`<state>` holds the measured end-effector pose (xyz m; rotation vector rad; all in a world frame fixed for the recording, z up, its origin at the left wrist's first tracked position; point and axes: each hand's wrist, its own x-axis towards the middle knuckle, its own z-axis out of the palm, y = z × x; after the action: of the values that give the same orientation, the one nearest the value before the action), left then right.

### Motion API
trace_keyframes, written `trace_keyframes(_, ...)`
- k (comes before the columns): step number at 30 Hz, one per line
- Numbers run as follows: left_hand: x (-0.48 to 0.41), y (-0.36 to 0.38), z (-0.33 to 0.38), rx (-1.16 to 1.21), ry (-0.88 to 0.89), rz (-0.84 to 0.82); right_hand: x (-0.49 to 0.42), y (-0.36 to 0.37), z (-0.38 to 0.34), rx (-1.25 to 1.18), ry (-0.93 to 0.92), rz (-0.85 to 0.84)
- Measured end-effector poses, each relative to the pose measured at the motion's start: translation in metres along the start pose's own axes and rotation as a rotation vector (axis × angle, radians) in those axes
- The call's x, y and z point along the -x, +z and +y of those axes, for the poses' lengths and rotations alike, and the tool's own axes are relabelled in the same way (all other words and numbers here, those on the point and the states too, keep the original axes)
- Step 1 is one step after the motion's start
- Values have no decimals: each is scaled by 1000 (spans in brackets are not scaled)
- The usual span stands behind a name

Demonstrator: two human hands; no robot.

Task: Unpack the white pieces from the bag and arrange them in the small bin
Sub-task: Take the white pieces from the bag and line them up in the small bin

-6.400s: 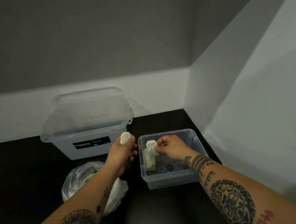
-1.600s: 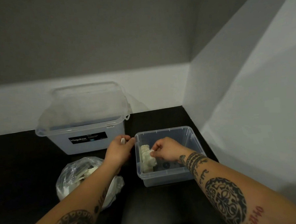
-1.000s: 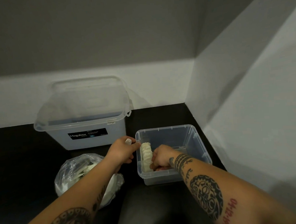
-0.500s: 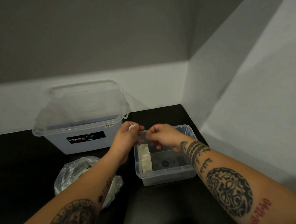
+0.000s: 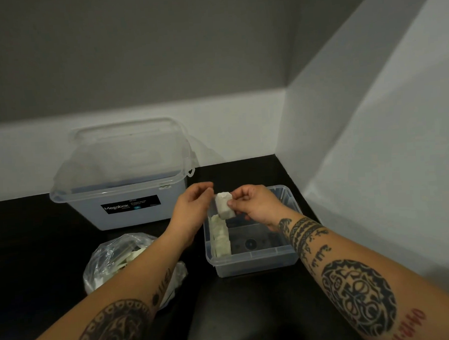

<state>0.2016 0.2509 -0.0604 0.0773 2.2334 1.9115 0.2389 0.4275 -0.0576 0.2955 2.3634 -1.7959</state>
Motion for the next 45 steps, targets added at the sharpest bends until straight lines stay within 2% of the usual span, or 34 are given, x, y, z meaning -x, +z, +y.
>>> trace_keyframes(4, 5, -5, -22, -391, -44, 110, -3, 8, 19, 148, 116, -72)
trace_keyframes(8, 8, -4, -35, -391, -142, 59, -8, 24, 36, 323, 276, -226)
trace_keyframes(11, 6, -6, -35, -379, -183, 37, -13, 29, 39, 545, 275, -331)
trace_keyframes(14, 3, -6, -35, -411, -210, 19, -16, 33, 38, 622, 296, -373)
trace_keyframes(26, 3, -6, -30, -337, -273, -11, -22, 44, 42, 749, 277, -361)
trace_keyframes(33, 0, -12, -28, -346, -277, -37, -16, 36, 30, 766, 343, -357)
trace_keyframes(38, 0, -27, -25, -353, -218, -29, -13, 26, 4, 753, 391, -281)
trace_keyframes(45, 1, -81, -9, -243, -137, -11, -3, 47, -72, 443, 225, -15)
